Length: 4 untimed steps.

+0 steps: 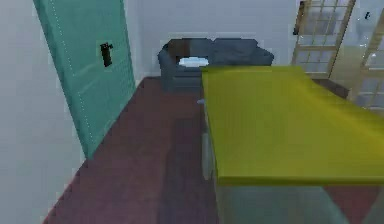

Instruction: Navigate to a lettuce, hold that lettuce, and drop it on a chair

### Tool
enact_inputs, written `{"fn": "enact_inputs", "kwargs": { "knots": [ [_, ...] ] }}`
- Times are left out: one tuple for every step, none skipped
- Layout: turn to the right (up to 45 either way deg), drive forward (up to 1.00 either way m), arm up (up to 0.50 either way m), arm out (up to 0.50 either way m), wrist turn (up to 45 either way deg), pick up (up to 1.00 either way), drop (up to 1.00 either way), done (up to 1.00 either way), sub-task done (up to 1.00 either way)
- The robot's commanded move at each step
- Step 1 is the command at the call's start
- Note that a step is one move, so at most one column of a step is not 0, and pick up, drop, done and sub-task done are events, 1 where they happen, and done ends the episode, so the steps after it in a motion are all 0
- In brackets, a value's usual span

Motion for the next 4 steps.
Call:
{"fn": "enact_inputs", "kwargs": {
  "knots": [
    [-45.0, 0.0, 0.0, 0.0, 0.0, 0.0, 0.0, 0.0, 0.0],
    [-45.0, 0.0, 0.0, 0.0, 0.0, 0.0, 0.0, 0.0, 0.0],
    [-45.0, 0.0, 0.0, 0.0, 0.0, 0.0, 0.0, 0.0, 0.0],
    [-12.0, 0.0, 0.0, 0.0, 0.0, 0.0, 0.0, 0.0, 0.0]
  ]
}}
